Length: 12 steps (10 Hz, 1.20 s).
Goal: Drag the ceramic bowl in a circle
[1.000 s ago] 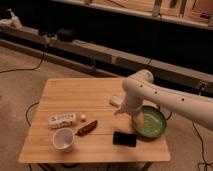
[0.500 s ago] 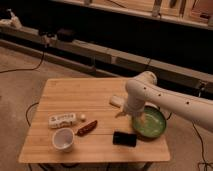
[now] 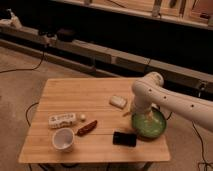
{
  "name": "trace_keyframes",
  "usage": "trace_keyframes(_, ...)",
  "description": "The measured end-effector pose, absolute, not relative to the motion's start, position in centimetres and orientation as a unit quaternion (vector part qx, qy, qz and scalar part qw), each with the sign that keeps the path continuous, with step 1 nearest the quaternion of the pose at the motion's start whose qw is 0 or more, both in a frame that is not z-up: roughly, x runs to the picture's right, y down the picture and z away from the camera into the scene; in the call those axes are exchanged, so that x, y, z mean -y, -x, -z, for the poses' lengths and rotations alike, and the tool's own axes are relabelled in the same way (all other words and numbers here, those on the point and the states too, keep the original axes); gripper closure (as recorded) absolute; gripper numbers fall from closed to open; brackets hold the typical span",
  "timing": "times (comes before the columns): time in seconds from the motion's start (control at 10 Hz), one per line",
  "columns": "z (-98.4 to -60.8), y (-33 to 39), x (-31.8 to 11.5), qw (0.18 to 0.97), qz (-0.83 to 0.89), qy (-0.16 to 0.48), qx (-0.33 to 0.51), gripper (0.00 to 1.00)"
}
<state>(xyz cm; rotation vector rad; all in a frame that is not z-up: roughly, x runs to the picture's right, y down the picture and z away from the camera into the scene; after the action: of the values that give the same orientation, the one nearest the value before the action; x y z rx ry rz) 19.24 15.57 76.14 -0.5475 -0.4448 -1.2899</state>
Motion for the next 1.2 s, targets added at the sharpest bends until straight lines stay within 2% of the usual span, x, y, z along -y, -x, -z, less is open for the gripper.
trace_keyframes(0.6, -77.0, -20.4, -15.5, 0.724, 0.616, 0.234, 0.207, 0.2)
trace_keyframes(0.9, -80.1, -21.5, -18.1, 0.72, 0.599, 0.256, 0.241, 0.2)
trace_keyframes(1.2, -82.7, -22.6, -17.7, 0.72, 0.598, 0.247, 0.25, 0.2)
